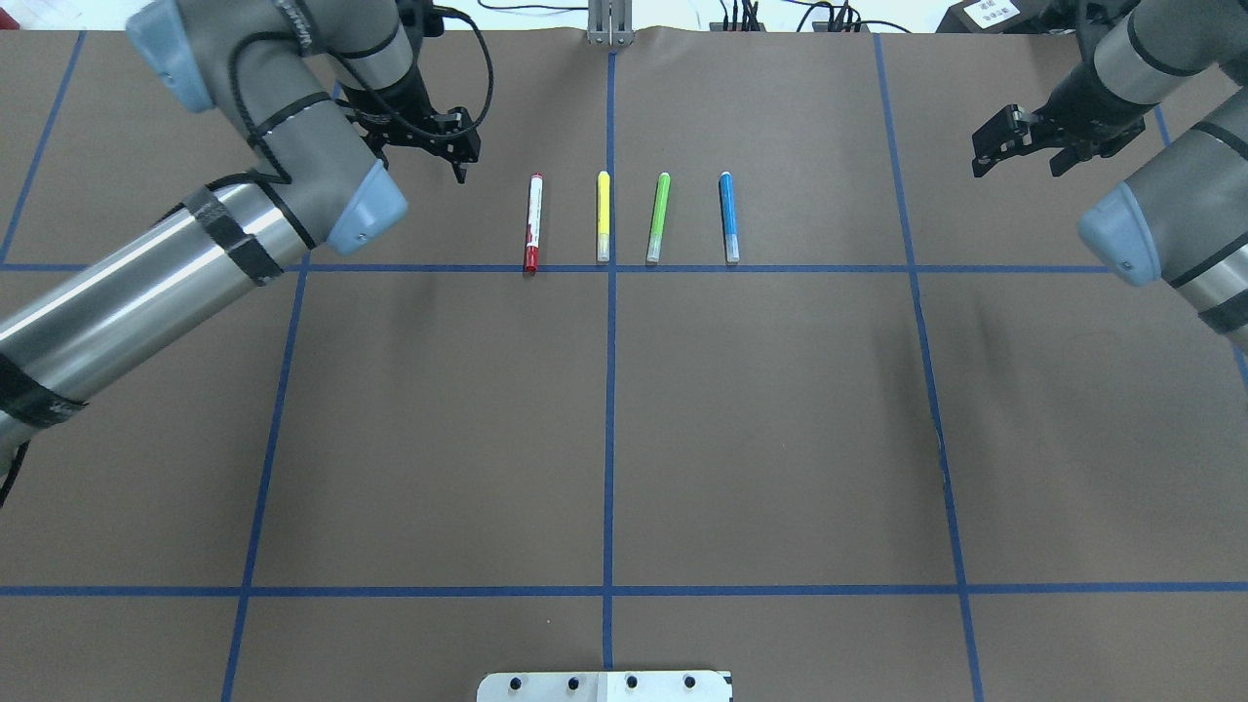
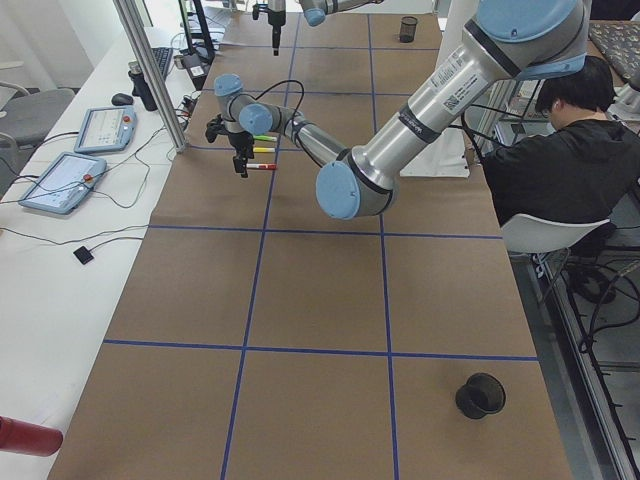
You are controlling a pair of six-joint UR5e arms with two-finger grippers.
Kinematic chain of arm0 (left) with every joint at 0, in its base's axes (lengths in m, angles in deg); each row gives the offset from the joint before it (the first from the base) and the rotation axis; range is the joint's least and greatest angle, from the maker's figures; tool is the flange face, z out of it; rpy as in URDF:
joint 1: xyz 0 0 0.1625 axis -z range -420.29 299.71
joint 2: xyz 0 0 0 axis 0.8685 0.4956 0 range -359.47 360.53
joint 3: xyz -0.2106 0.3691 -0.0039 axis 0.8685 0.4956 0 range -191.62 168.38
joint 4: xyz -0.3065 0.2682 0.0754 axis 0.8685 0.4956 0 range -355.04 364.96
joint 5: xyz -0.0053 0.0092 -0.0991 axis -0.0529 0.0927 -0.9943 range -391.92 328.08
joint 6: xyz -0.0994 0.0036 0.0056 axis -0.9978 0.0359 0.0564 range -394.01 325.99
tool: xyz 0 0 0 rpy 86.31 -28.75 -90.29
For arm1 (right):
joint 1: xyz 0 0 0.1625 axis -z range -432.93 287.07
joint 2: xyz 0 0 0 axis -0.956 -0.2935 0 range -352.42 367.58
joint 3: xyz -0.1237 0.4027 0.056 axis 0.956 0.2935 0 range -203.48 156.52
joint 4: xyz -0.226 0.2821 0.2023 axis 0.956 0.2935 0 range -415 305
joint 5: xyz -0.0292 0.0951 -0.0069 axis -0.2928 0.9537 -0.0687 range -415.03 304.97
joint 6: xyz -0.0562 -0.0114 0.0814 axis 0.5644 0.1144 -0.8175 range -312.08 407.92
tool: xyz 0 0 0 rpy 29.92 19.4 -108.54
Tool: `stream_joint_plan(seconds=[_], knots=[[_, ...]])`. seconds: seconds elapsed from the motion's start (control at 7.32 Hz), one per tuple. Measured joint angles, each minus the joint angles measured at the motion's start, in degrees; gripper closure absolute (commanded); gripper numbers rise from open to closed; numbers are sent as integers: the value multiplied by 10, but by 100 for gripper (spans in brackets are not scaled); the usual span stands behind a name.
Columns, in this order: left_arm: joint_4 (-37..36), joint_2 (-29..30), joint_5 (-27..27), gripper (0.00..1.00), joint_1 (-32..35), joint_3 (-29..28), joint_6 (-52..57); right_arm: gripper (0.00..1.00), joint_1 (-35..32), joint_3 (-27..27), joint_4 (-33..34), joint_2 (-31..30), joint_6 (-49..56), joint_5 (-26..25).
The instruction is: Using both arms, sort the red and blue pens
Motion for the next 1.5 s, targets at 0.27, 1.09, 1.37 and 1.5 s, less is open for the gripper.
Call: stream_joint_plan(seconds=[0.27,1.09,1.37,1.5], knots=[[54,20,22,8,-28,-41,-32,0,8,1,0,21,-31,1],[127,50,76,29,-77,-116,-70,1,36,8,-2,53,-90,-1],[136,53,76,35,-78,-125,-71,1,38,17,-15,54,-90,-2],[137,53,76,35,-79,-127,-71,1,38,23,-24,54,-90,-2]])
